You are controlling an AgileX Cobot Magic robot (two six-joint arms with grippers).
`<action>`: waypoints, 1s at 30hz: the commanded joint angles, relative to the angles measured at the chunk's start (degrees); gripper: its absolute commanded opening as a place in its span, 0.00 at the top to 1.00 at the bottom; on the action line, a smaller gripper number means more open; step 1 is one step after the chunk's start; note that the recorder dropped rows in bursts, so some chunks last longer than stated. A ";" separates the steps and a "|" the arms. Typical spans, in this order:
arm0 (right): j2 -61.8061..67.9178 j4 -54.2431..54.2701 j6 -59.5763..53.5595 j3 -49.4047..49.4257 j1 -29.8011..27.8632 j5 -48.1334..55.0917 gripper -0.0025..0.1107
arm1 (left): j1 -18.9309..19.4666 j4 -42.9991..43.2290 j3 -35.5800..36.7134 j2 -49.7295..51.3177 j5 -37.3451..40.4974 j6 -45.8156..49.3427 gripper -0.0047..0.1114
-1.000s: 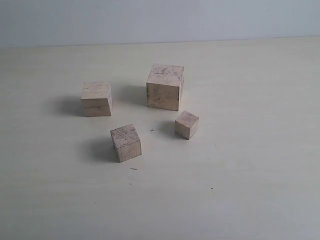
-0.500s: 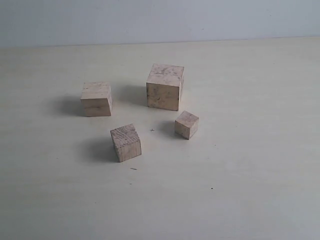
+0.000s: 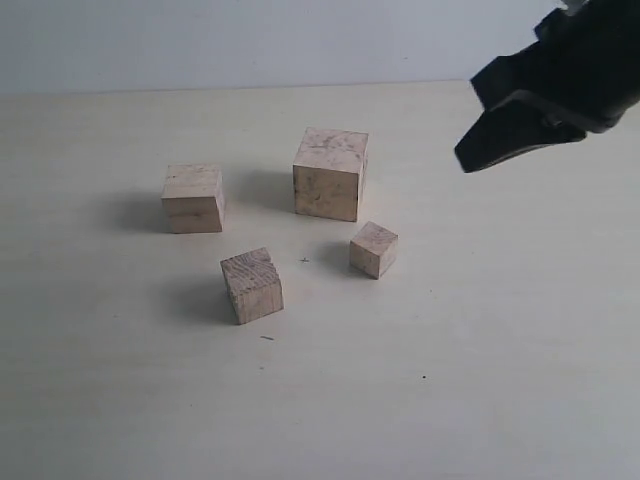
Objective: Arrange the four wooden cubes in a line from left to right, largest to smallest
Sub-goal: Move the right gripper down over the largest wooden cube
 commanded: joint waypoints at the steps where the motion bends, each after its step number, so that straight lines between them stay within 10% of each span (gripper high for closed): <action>1: 4.92 9.83 -1.26 -0.98 0.32 -2.54 0.98 | -0.34 -0.33 -0.03 -0.29 -0.63 0.05 0.96; 9: 5.81 16.50 -4.30 -1.70 0.32 -21.42 0.98 | -0.34 -0.33 -0.03 -0.29 -0.63 0.05 0.96; 17: 11.43 -5.55 -9.64 -13.75 0.32 -15.69 0.94 | -0.34 -0.33 -0.03 -0.29 -0.63 0.05 0.96; 30: 24.33 -14.38 -18.37 -21.69 0.89 -22.65 0.15 | -0.34 -0.33 -0.03 -0.29 -0.63 0.05 0.96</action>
